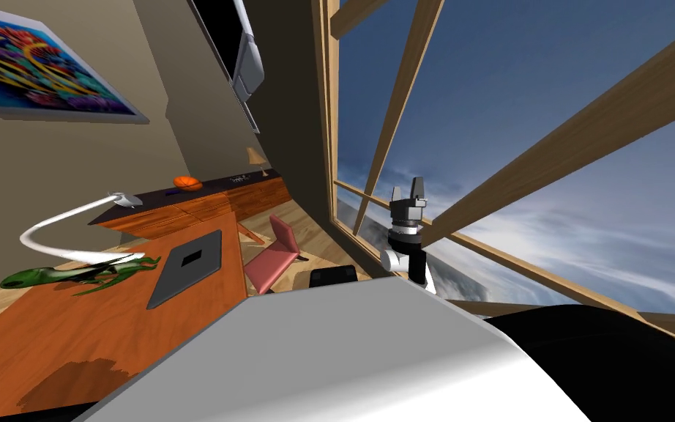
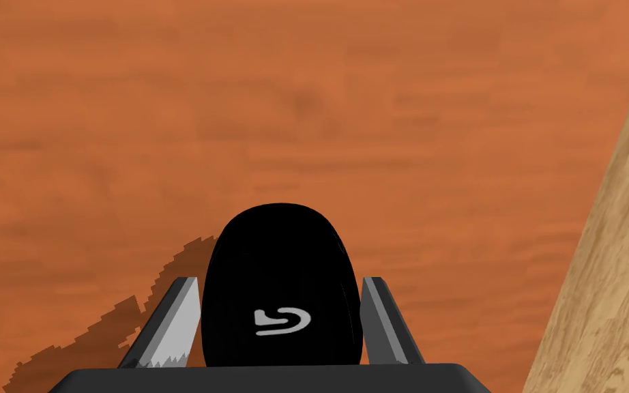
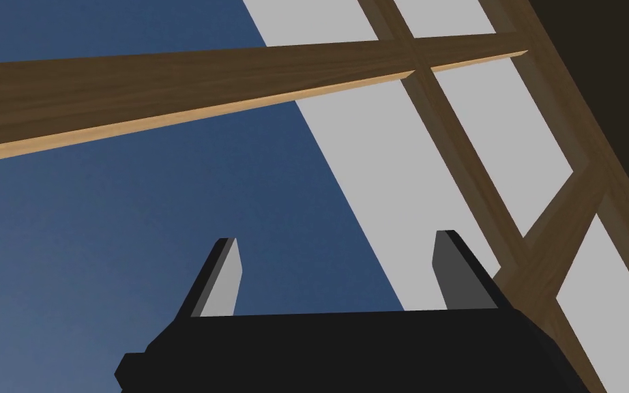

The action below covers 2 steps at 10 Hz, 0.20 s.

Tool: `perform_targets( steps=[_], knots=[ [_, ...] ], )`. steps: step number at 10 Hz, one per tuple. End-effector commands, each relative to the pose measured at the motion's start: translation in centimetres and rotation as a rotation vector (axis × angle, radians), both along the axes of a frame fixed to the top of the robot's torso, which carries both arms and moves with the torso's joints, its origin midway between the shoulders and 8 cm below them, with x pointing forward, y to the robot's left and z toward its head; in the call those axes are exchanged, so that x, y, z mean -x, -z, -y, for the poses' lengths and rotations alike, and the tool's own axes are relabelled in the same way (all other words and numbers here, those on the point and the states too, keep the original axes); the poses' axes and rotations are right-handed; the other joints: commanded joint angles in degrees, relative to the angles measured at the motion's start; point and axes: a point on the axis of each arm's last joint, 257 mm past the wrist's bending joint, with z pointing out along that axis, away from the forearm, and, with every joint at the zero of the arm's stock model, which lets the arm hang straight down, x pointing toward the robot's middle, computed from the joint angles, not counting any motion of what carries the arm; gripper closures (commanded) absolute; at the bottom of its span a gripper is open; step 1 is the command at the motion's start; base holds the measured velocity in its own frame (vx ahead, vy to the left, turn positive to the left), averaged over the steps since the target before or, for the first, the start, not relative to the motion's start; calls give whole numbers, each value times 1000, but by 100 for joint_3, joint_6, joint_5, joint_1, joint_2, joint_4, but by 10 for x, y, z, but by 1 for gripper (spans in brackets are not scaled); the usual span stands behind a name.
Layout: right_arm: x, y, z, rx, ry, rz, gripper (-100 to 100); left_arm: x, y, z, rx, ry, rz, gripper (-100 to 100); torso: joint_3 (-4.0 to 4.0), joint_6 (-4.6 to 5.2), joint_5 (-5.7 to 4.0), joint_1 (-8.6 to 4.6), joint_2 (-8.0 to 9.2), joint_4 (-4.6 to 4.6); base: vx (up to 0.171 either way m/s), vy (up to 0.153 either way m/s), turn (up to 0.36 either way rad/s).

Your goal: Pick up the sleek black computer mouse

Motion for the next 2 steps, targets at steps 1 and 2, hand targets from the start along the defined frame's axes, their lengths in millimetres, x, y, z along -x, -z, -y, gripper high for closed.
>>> perform_targets(
  steps=[1, 2],
  knots=[
    [0, 0, 0, 0, 0, 0, 0, 0, 0, 0, 0, 0, 0, 100, 0, 0, 0, 0, 0, 0, 10, -5, 2],
    [0, 0, 0, 0, 0, 0, 0, 0, 0, -1, -1, 2, 2, 0, 4, 0, 2, 4, 8, 1, 0, 0, 0]
  ],
)
